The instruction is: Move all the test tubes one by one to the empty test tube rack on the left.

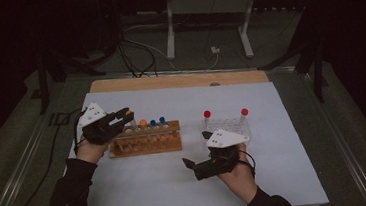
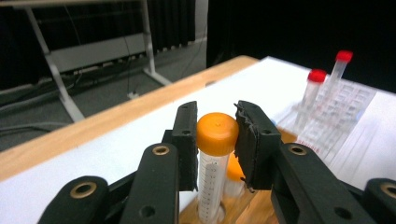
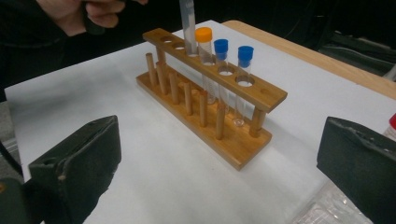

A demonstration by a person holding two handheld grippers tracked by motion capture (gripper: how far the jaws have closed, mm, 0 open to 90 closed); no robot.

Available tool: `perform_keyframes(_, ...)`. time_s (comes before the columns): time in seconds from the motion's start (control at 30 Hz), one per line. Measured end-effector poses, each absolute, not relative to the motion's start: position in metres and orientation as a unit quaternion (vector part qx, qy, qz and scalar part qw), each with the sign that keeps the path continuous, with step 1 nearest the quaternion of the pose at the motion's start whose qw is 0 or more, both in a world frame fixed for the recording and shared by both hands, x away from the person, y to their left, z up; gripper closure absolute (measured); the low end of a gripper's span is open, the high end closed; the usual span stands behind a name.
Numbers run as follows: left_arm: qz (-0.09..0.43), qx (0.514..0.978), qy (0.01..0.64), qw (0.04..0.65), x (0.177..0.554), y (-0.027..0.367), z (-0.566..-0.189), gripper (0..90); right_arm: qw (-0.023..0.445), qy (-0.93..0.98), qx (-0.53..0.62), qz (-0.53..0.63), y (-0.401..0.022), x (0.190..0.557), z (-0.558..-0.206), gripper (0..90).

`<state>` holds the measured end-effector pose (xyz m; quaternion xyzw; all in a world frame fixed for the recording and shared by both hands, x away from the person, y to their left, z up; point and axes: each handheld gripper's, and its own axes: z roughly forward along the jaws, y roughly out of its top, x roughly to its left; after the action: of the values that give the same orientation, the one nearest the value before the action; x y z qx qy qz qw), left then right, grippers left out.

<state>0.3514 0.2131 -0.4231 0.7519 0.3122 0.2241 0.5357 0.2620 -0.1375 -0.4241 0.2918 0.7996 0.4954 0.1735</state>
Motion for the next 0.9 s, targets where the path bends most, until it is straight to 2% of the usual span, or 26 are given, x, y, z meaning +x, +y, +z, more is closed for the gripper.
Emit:
perform_keyframes(0.47, 0.208, 0.780, 0.317, 0.499, 0.353, 0.206, -0.448, 71.5, 0.205, 0.802, 0.250, 0.502, -0.137, 0.260, -0.425, 0.0)
perform_keyframes(0.6, 0.208, 0.785, 0.316, 0.491, 0.354, 0.205, -0.450, 71.4, 0.217, 0.797, 0.243, 0.508, -0.137, 0.260, -0.426, 4.0)
perform_keyframes(0.9, 0.197, 0.786, 0.316, 0.493, 0.355, 0.206, -0.451, 71.1, 0.214, 0.796, 0.254, 0.505, -0.138, 0.260, -0.424, 2.4)
